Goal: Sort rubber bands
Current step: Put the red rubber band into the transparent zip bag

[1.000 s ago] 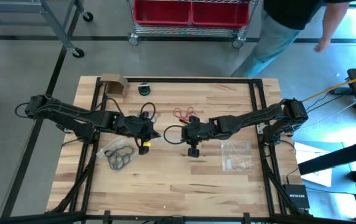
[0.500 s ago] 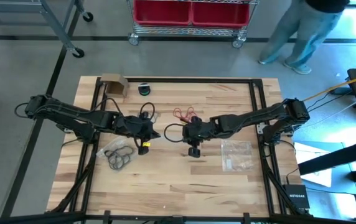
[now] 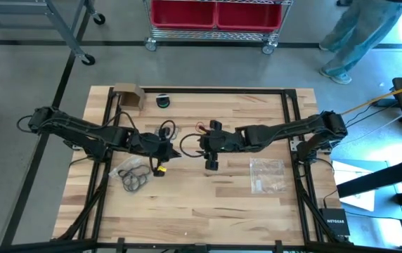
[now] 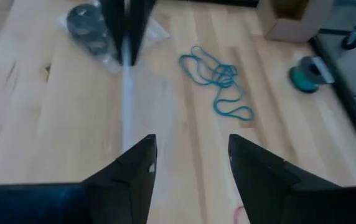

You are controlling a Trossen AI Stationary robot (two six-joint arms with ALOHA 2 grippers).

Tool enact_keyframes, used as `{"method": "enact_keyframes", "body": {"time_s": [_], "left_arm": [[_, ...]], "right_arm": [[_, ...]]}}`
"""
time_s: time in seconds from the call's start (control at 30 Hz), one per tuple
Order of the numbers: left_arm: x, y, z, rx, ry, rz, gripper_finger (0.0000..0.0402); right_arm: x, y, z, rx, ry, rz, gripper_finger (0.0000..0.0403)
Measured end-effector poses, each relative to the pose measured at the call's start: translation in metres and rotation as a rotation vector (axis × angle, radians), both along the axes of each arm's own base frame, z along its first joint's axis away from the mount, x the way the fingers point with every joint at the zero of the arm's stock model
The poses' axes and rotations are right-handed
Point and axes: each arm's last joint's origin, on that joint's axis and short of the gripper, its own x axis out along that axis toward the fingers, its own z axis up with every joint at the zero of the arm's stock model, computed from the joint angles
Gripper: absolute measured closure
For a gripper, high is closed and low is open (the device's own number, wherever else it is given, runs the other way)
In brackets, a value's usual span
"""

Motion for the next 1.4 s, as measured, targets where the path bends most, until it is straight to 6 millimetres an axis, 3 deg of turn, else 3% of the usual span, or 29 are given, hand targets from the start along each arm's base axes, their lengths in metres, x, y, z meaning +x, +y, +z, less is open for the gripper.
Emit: {"method": "enact_keyframes", "body": {"time_s": [0.27,0.4,0.6,0.97,1.2,1.4], "left_arm": [[0.000,0.001,0.000,0.030,-0.004,-0.001,0.0401],[0.001,0.001,0.001,0.029,-0.009,0.000,0.0401],[0.001,0.001,0.001,0.028,-0.008,0.000,0.0401],[0.001,0.001,0.001,0.025,-0.013,0.001,0.0401],[0.001,0.001,0.001,0.019,-0.013,0.005,0.0401],[0.001,0.001,0.001,0.015,-0.015,0.007,0.0401]], "right_arm": [[0.009,0.004,-0.020,0.073,0.064,0.065,0.0221],[0.009,0.003,-0.020,0.048,0.071,0.051,0.0221],[0.008,0.001,0.002,-0.007,0.029,0.003,0.0222],[0.016,0.002,-0.025,0.028,0.133,0.067,0.0222],[0.008,0.001,-0.009,0.031,0.096,0.046,0.0222],[0.008,0.001,-0.009,0.047,0.097,0.043,0.0222]]}}
